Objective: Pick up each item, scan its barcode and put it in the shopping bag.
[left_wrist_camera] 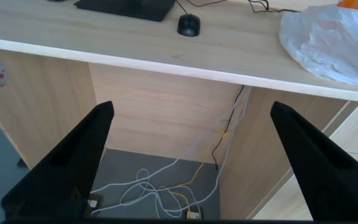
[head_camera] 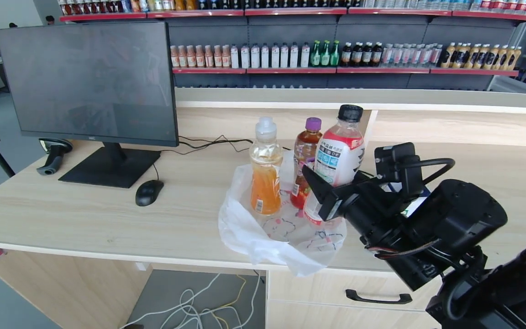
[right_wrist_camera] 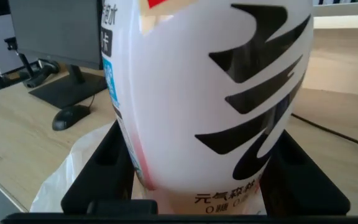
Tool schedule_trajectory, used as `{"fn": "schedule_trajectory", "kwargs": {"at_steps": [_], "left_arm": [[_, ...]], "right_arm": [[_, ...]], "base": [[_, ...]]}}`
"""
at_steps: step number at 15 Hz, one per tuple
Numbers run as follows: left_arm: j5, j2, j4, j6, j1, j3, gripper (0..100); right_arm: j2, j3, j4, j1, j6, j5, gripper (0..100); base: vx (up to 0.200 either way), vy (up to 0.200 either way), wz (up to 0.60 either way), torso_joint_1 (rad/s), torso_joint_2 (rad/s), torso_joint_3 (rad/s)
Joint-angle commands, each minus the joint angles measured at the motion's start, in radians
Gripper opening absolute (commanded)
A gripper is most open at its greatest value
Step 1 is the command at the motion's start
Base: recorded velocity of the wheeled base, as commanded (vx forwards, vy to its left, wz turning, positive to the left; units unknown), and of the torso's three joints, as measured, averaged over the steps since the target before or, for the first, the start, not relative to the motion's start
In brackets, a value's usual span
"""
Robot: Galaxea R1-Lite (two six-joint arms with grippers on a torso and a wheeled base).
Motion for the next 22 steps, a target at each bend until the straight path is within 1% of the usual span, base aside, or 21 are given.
{"fn": "schedule_trajectory", "kwargs": {"at_steps": [1,6,9,15,22], "left_arm": [[0.001,0.000,-0.001,0.000,0.000,0.000,100],[0.001,0.000,0.000,-0.002,0.000,0.000,100],[0.001,0.000,0.000,-0.002,0.000,0.000,100],[0.001,0.000,-0.001,-0.002,0.000,0.000,100],[0.001,0.000,0.000,0.000,0.000,0.000,100]], "right_arm": [[0.059,-0.016,-0.001,0.013,0.000,0.001,0],[0.107,-0.013,-0.001,0.015,0.000,0.001,0],[0.154,-0.077,-0.001,-0.011,0.000,0.001,0],[0.228,-0.139,-0.001,-0.031,0.000,0.002,0],[0.257,-0.131,-0.001,-0.031,0.000,0.002,0]], "base": [[0.000,0.000,0.00,0.000,0.00,0.000],[0.000,0.000,0.00,0.000,0.00,0.000],[0.000,0.000,0.00,0.000,0.00,0.000],[0.000,0.000,0.00,0.000,0.00,0.000],[0.000,0.000,0.00,0.000,0.00,0.000]]}}
